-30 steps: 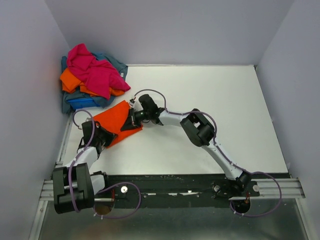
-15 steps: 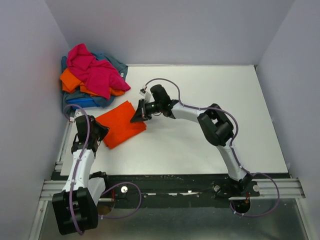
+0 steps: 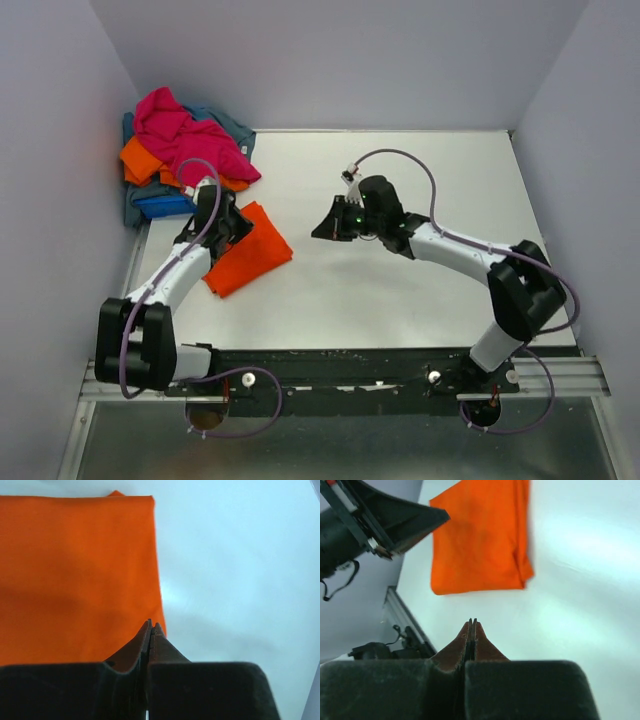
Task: Fold and stack the t-shirts
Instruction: Smooth out wrinkles on the folded tshirt, then put the neatly folded tshirt into the corner of the board with the left arm
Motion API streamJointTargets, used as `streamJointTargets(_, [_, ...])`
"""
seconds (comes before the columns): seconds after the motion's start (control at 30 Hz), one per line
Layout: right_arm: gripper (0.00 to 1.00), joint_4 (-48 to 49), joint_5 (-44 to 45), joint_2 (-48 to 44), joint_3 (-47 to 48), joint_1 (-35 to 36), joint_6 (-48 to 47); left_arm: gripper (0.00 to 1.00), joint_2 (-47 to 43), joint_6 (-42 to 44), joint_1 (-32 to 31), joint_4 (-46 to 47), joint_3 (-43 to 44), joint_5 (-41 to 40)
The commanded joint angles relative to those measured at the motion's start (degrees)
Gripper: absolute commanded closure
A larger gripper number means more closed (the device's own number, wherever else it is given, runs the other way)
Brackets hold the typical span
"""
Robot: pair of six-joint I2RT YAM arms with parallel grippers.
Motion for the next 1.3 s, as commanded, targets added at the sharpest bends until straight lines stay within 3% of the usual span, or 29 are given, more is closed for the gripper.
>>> streamJointTargets(0.0, [0.99,-3.8,19.5,-9.5,-7.3,-0.1,-5.5,1.00,10.3,-4.7,-5.6,1.6,8.6,-5.6])
streamJointTargets(0.23, [0.99,-3.4,33.2,-19.0,-15.7,-0.1,-9.3,1.00,27.2,-8.4,-13.0,-4.9,24.8,-13.8])
streamJointTargets(0.43, [0.99,-0.2,35.5,-21.3,-20.1,-0.1,-8.8,1.00,37.1,-12.7,-13.8,-6.9,31.0,-13.9])
streamJointTargets(0.87, [0.99,0.6,38.6,-22.5,-22.0,-0.1,-7.4,1.00,40.6,-10.5,-16.1,-15.3,30.5,-16.5])
streamJointTargets(1.27, [0.99,0.3,39.7,-23.9,-22.6,-0.2,-7.5,1.00,30.5,-5.3,-17.4,-17.5,19.2,-20.0])
